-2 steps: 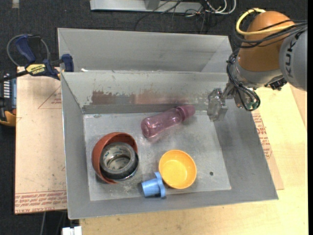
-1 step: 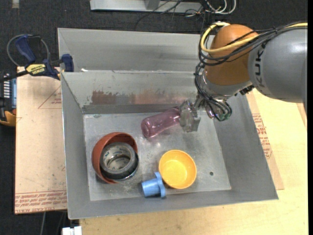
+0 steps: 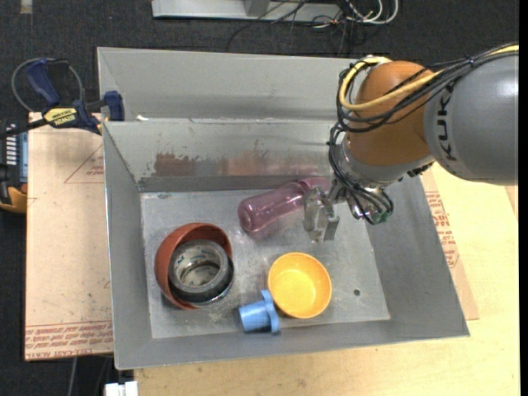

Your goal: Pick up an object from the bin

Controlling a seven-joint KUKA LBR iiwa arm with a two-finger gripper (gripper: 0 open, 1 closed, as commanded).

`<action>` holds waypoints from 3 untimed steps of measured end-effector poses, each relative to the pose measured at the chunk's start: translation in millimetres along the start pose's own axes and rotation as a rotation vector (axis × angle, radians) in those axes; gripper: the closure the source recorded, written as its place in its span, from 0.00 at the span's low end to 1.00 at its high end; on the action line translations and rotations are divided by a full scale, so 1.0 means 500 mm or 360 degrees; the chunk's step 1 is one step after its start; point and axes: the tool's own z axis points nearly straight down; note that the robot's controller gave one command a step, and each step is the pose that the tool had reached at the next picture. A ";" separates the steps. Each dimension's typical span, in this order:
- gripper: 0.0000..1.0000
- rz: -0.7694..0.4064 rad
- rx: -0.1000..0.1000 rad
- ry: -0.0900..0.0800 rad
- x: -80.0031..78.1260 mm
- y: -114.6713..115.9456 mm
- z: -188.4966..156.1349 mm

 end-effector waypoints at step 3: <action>0.00 -0.0173 -0.0008 -0.0001 -0.040 0.045 0.110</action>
Offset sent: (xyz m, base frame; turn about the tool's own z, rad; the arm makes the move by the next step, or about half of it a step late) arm 0.0000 0.0000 0.0000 0.0000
